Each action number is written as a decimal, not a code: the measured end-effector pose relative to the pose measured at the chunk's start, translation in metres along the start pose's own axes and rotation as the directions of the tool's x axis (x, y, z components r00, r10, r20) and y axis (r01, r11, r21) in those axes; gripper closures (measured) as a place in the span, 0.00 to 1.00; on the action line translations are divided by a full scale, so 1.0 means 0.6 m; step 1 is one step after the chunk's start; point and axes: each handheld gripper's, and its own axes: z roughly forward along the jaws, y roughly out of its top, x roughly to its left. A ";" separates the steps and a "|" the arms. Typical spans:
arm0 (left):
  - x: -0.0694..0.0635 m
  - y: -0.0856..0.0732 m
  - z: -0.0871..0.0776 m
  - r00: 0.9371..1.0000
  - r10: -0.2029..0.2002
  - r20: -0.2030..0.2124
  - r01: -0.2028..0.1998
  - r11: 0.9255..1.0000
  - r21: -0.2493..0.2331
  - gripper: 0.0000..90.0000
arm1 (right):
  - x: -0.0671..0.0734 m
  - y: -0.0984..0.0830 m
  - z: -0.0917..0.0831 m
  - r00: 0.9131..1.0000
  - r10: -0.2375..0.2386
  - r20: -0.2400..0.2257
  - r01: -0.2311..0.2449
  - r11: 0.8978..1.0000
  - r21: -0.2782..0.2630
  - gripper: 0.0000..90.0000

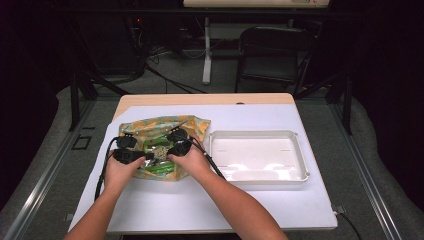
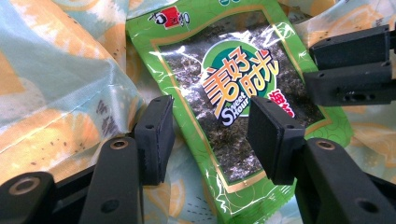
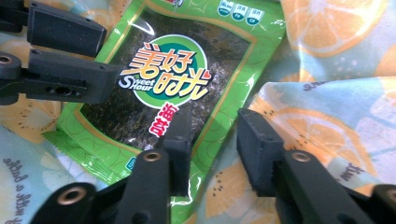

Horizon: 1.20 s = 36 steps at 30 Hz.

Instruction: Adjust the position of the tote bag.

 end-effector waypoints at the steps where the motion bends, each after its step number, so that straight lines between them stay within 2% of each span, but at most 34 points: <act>1: 0.001 0.000 0.001 1.000 0.001 -0.005 -0.001 1.000 -0.001 0.57 | 0.000 0.000 0.000 1.000 -0.001 0.002 0.001 1.000 -0.002 0.77; 12: 0.012 -0.008 0.006 0.999 -0.036 0.008 0.036 0.999 -0.005 0.56 | -0.002 -0.004 0.001 1.000 -0.014 0.011 0.014 1.000 0.003 0.83; 18: 0.019 -0.009 0.011 0.995 -0.089 0.051 0.090 0.996 -0.014 0.52 | -0.003 -0.006 0.001 1.000 -0.009 0.006 0.009 1.000 -0.008 0.83; 36: 0.014 -0.008 0.024 0.986 -0.135 0.099 0.134 0.991 0.020 0.49 | -0.006 -0.012 0.002 1.000 0.009 -0.006 -0.010 1.000 -0.030 0.84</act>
